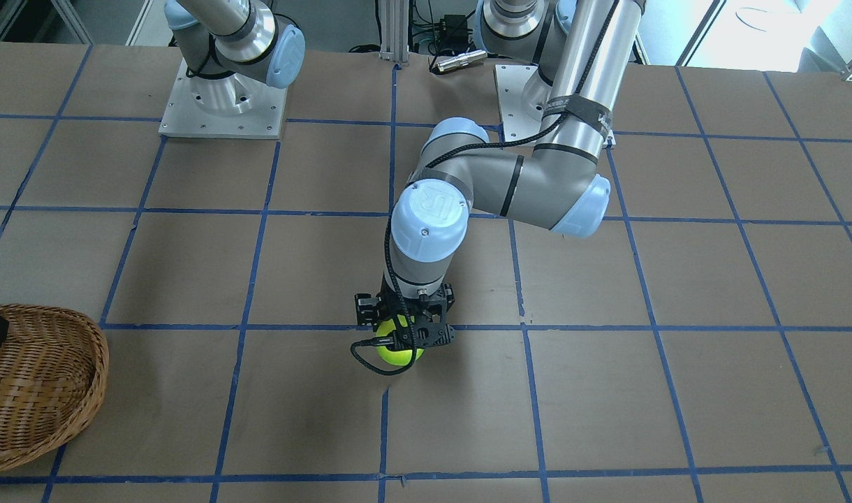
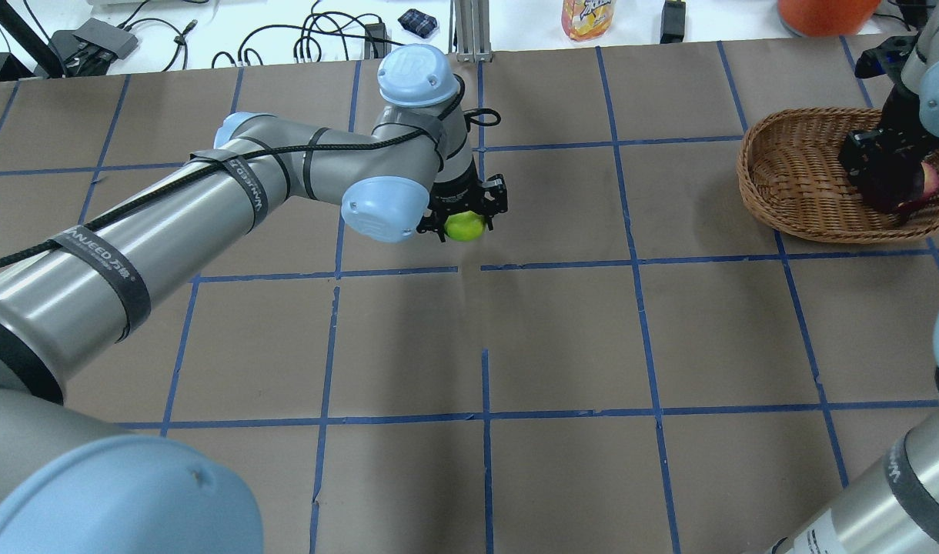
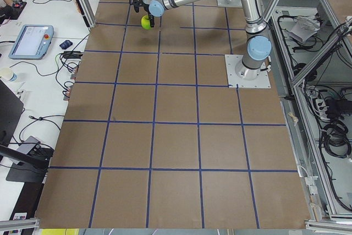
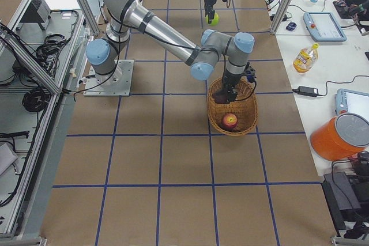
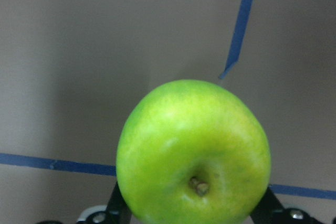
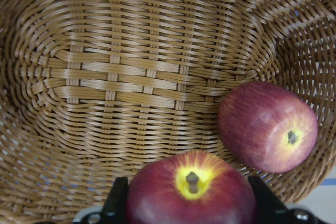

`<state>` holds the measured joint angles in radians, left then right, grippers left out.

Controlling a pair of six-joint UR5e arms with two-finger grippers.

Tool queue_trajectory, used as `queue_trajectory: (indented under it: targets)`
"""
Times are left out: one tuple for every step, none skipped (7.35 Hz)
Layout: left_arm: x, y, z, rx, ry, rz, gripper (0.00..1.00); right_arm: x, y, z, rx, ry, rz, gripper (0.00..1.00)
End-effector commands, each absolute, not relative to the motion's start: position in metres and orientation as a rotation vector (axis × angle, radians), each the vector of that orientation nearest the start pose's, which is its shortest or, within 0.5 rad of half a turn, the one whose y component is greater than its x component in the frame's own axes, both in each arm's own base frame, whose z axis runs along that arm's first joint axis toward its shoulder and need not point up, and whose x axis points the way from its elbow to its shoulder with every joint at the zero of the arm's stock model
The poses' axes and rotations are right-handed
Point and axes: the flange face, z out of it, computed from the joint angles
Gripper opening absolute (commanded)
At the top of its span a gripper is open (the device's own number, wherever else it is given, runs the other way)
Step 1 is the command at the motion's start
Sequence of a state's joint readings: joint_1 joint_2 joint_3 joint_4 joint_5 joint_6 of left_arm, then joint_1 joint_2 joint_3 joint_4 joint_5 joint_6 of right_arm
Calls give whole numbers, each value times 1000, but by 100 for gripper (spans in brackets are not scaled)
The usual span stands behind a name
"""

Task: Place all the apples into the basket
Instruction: 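Release dark apple in basket while left sets green apple down and withdraws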

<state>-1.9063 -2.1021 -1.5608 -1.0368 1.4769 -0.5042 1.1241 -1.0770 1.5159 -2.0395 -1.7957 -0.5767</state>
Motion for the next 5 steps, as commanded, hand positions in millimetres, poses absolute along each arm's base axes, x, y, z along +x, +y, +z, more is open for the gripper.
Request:
queue_trajectory:
  targets:
    - [-363, -564, 220, -253, 3209, 80, 56, -191, -654, 244, -226, 3346, 123, 0]
    - [-362, -563, 212, -255, 3201, 99, 58, -193, -659, 228, -230, 3356, 92, 0]
    - [-363, -565, 217, -257, 3205, 86, 100, -193, -659, 226, -221, 3354, 93, 32]
    - [-358, -574, 252, -262, 3221, -3, 100, -192, -660, 228, -223, 3355, 89, 66]
    - [-317, -603, 298, -369, 3242, -66, 100, -188, -660, 236, -229, 3362, 79, 100]
